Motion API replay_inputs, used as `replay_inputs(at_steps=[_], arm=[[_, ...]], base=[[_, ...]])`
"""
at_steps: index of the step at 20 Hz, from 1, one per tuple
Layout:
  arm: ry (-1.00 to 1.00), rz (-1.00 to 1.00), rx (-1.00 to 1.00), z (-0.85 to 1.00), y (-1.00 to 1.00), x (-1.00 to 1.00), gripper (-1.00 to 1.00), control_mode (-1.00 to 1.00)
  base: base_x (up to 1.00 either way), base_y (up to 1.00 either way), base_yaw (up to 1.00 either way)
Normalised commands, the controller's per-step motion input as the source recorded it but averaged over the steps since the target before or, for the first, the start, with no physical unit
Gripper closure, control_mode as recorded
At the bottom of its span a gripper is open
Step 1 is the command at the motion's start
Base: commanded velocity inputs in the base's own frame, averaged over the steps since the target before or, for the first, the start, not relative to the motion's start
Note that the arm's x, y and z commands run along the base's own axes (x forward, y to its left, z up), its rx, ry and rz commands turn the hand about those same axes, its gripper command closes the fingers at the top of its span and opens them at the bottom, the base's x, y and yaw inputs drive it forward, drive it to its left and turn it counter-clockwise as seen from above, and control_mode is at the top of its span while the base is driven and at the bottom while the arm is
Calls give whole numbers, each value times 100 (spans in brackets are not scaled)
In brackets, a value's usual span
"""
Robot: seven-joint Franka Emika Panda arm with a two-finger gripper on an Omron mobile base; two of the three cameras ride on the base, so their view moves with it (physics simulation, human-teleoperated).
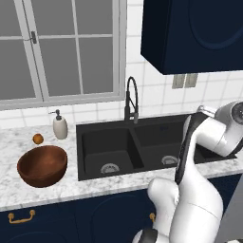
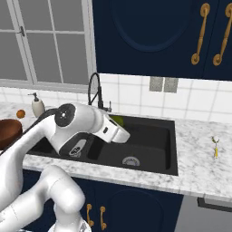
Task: Pick the lime from the sink and place it in the bowl. Then pick the bowl and place it in the microwave. Then close the microwave door and press the start button.
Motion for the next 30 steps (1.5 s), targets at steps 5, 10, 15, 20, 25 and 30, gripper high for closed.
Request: replay_inputs(at_steps=[5,10,15,20,25,30], arm=[[11,19,10,14,93,-48,100,-100],[16,24,4,35,98,-19,100,-100],[25,23,2,12,100,-18,100,-100],[29,20,8,0,100,0,100,-100],[20,17,5,0,100,1,100,-100],[5,12,1,-22,100,36,100,-100]], base=[[0,0,0],[0,0,0],[0,0,0],[0,0,0],[0,0,0],[0,0,0]])
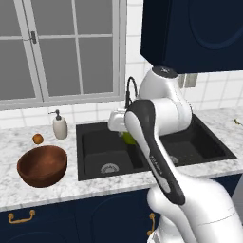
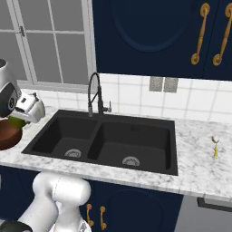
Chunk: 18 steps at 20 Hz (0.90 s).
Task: Pick the lime from the sink and place it in the bowl. Then pick the bowl and place it in the microwave. Then close the microwave door and press the start button.
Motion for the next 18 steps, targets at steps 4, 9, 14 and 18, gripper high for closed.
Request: replay_inputs(at_steps=[4,9,14,18], arm=[[21,15,12,-20,100,63,100,-100],[20,15,8,-17,80,60,100,-100],[16,12,-4,-25,63,49,100,-100],[2,0,-23,-29,72,42,100,-100]], base=[[0,0,0],[0,0,0],[0,0,0],[0,0,0]])
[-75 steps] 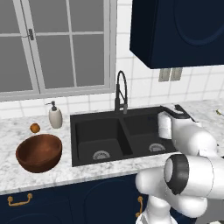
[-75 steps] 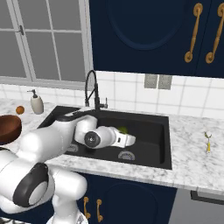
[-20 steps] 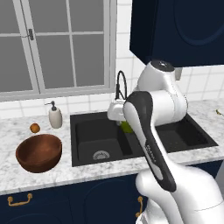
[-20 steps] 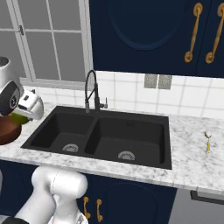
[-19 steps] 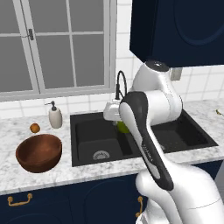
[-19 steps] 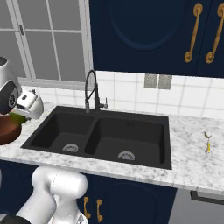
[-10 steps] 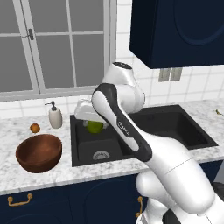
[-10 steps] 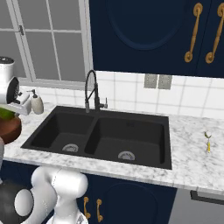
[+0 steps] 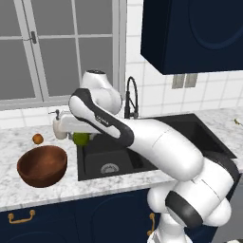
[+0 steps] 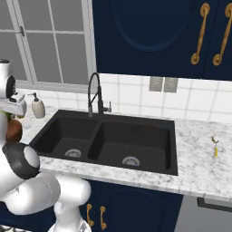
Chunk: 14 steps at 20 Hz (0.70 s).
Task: Pick the lime from the sink and place it in the bowl. Then pick the bowl and place it in the microwave. Then close the microwave door and press the start button.
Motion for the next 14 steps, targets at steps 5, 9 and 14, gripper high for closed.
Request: replay_inputs(at_steps=[5,9,14], arm=[[0,0,-16,-42,68,42,100,-100],[5,0,1,-41,44,50,100,-100],[-1,0,-1,-30,68,52,100,-100]], base=[[0,0,0],[0,0,0],[0,0,0]])
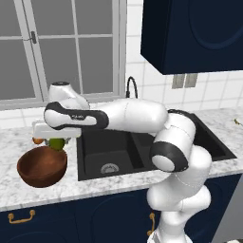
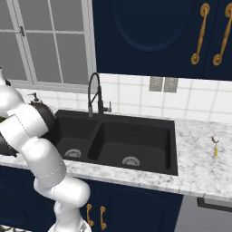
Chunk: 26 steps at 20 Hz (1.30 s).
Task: Pick the lime from the sink and place it in the bowl. Then pick the bowl and place it in the microwave. Then close the microwave door and press the start button.
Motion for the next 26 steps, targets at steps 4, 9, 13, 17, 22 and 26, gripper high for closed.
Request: replay_inputs(at_steps=[4,9,13,17,22,26], arm=[[-1,-2,-1,-27,50,42,100,-100],[0,-4,0,-39,15,5,100,-100],[0,-3,0,-65,6,5,100,-100],[0,0,0,-55,0,0,100,-100],[0,0,0,-49,0,9,100,-100],[0,0,0,-46,0,2,100,-100]], base=[[0,0,0],[0,0,0],[0,0,0],[0,0,0],[0,0,0],[0,0,0]])
